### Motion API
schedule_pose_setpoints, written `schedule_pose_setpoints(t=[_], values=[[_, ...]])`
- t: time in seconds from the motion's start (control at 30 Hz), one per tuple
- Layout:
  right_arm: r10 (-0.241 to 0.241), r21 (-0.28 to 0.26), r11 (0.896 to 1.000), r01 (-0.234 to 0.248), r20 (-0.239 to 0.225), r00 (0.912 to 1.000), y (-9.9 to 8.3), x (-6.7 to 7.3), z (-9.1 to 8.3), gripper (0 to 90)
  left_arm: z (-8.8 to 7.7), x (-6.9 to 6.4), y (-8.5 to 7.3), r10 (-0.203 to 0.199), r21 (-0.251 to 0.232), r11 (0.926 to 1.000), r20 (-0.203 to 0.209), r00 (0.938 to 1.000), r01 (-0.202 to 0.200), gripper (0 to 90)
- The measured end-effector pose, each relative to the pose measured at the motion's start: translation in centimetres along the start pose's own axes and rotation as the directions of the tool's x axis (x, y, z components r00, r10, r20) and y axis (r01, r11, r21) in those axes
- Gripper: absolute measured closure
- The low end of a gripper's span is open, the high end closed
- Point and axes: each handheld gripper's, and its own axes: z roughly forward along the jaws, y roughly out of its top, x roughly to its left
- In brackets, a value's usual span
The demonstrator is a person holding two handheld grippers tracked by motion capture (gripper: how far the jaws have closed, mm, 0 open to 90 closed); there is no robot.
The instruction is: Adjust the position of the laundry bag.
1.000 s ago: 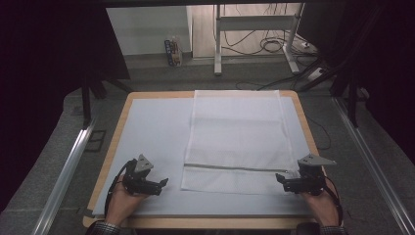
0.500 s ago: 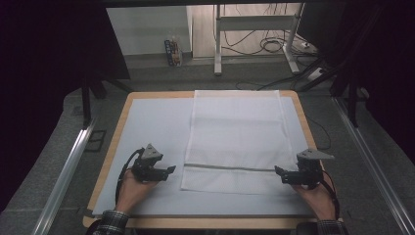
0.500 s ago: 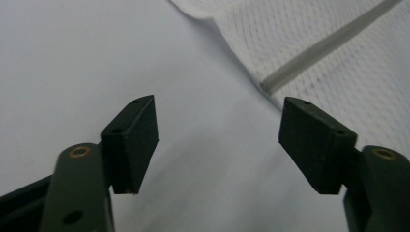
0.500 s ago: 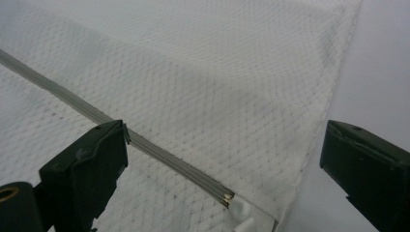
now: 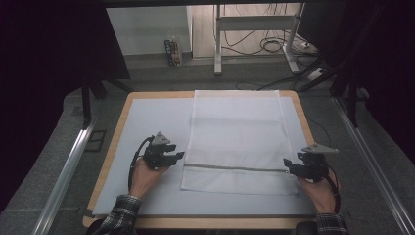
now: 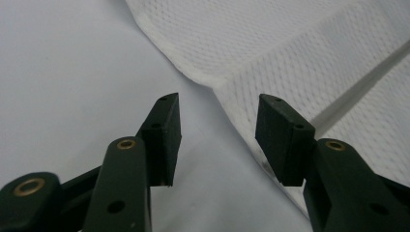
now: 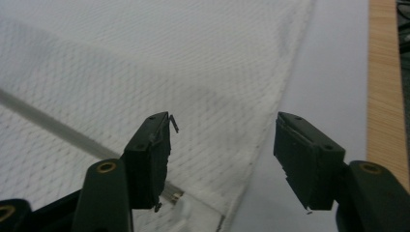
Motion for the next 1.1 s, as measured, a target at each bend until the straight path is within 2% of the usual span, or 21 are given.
schedule_pose_setpoints(t=[0.03, 0.13, 0.2, 0.23, 0.27, 0.33, 0.43, 0.57, 0.67, 0.77, 0.83, 0.93, 1.03, 1.1], values=[[0.02, -0.002, 1.0, -0.02, 0.003, 0.9998, 0.2, -0.5, 0.1, 40.8, 0.5, 0.1, 0.2, 0.004, 0.0, 1.0, -0.008, 1.0, -0.004, 50.9], [0.028, 0.006, 1.0, -0.028, 0.013, 0.9995, 0.4, -1.0, 0.5, 41.9, 0.9, 0.2, 0.3, 0.003, 0.006, 1.0, -0.013, 0.9999, -0.002, 50.5], [0.019, 0.017, 1.0, -0.019, 0.057, 0.9982, 0.8, -1.3, 1.0, 49.2, 1.5, 0.3, 0.5, 0.011, 0.006, 0.9999, -0.026, 0.9996, -0.011, 48.8], [0.019, 0.017, 1.0, -0.019, 0.057, 0.9982, 0.8, -1.3, 1.0, 49.2, 1.5, 0.3, 0.5, 0.011, 0.006, 0.9999, -0.026, 0.9996, -0.011, 47.7], [0.015, 0.021, 1.0, -0.016, 0.079, 0.9968, 1.1, -1.5, 1.4, 55.6, 1.9, 0.4, 0.7, 0.011, 0.0, 0.9999, -0.019, 0.9998, -0.011, 46.5], [0.016, 0.023, 1.0, -0.018, 0.08, 0.9966, 1.1, -1.5, 1.5, 57.5, 2.1, 0.4, 0.7, 0.013, -0.006, 0.9999, -0.017, 0.9998, -0.014, 45.8], [0.007, 0.035, 0.999, -0.01, 0.093, 0.9957, 1.6, -1.6, 2.4, 70.4, 2.8, 0.4, 1.1, 0.019, -0.014, 0.9997, -0.033, 0.9993, -0.019, 48.7], [-0.008, 0.042, 0.999, 0.004, 0.096, 0.9953, 2.1, -1.4, 3.3, 71.0, 3.3, 0.5, 1.2, 0.011, -0.014, 0.9998, -0.052, 0.9986, -0.012, 55.6], [-0.02, 0.05, 0.999, 0.014, 0.106, 0.9941, 2.3, -1.4, 3.8, 68.1, 3.6, 0.5, 1.2, 0.01, -0.007, 0.9999, -0.057, 0.9983, -0.01, 54.2], [-0.015, 0.067, 0.998, 0.007, 0.113, 0.9934, 2.3, -1.7, 4.0, 67.3, 4.2, 0.2, 1.1, 0.034, 0.004, 0.9994, -0.071, 0.9969, -0.034, 50.4], [-0.007, 0.071, 0.997, -0.001, 0.111, 0.9938, 2.2, -1.9, 4.1, 66.9, 4.5, -0.2, 1.1, 0.075, 0.024, 0.997, -0.094, 0.9927, -0.073, 49.8], [0.01, 0.079, 0.997, -0.018, 0.093, 0.9956, 2.0, -2.2, 4.2, 64.6, 5.3, -0.6, 0.9, 0.109, 0.053, 0.993, -0.082, 0.9907, -0.105, 51.6], [0.01, 0.099, 0.995, -0.017, 0.074, 0.9972, 1.8, -2.1, 4.6, 64.0, 5.4, -0.6, 0.9, 0.094, 0.05, 0.9945, -0.046, 0.9945, -0.092, 60.5], [0.003, 0.134, 0.991, -0.011, 0.066, 0.9978, 1.7, -2.0, 5.0, 68.4, 5.4, -0.4, 0.9, 0.073, 0.047, 0.9963, -0.02, 0.9971, -0.072, 65.2]])
